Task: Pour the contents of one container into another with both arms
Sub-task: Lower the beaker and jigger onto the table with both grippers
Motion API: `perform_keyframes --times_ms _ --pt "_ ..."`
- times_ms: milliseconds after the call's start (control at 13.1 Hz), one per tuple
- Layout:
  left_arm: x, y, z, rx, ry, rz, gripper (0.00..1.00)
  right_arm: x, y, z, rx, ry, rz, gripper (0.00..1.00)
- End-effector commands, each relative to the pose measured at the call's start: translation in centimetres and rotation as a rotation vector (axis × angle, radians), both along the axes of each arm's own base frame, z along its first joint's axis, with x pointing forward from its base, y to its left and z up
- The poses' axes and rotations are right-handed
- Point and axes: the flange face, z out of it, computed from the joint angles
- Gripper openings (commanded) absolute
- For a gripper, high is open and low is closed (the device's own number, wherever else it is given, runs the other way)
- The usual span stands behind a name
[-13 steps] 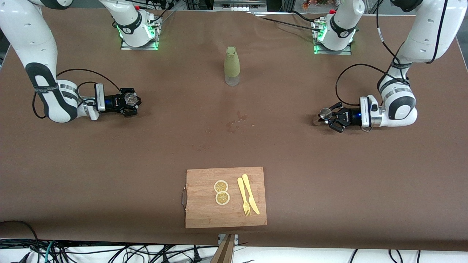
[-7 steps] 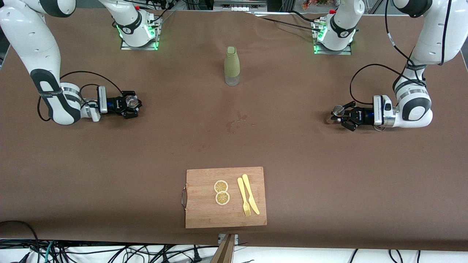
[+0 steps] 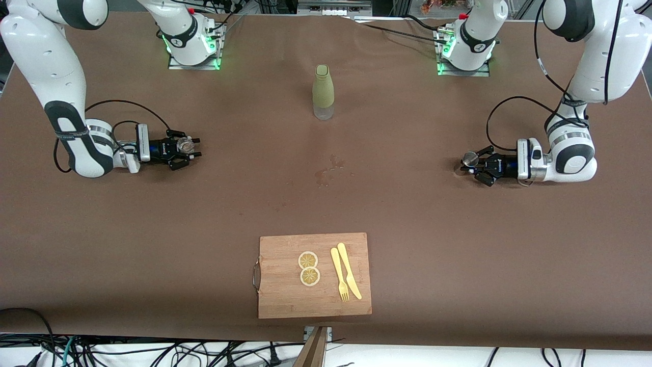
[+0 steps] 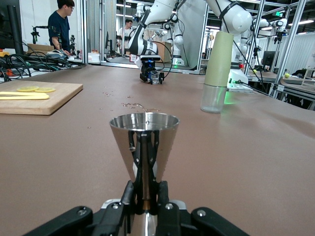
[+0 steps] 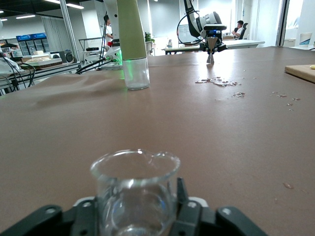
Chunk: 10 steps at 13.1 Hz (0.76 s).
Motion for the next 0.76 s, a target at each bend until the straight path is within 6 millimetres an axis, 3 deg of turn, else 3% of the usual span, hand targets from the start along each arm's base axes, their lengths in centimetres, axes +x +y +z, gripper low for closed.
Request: perform_keyframes --times_ms 0,153,229,306,382,458,688 --pt "-0.3 0.7 -0.6 -0.017 -0.09 -0.045 0.0 -1.0 -1.7 -0.4 0.046 -0.266 0.06 1.0" --pt "-0.4 0.9 -0.6 -0.018 -0.087 -0.041 0.0 -1.0 -4.1 0.6 -0.028 -0.253 0.084 1.0" --pt "-0.4 1.0 -0.6 -0.02 -0.086 -0.04 0.36 -1.0 -5.4 1.3 -0.063 -0.248 0.079 1.0" --pt "-0.4 1.0 -0.5 -0.021 -0.086 -0.041 0.47 -0.7 -6.7 2.7 -0.106 -0.246 0.079 1.0" --pt "-0.6 1.5 -0.4 -0.027 -0.083 -0.037 0.79 -0.2 -7.9 4.2 -0.168 -0.24 0.085 1.0" --pt "-0.8 1.6 -0.4 -0.033 -0.079 -0.037 1.0 0.3 -9.3 6.2 -0.235 -0.238 0.076 1.0" --pt "-1.1 3.5 0.1 -0.003 -0.07 -0.03 1.0 0.5 -12.8 12.4 -0.447 -0.151 -0.007 1.0"
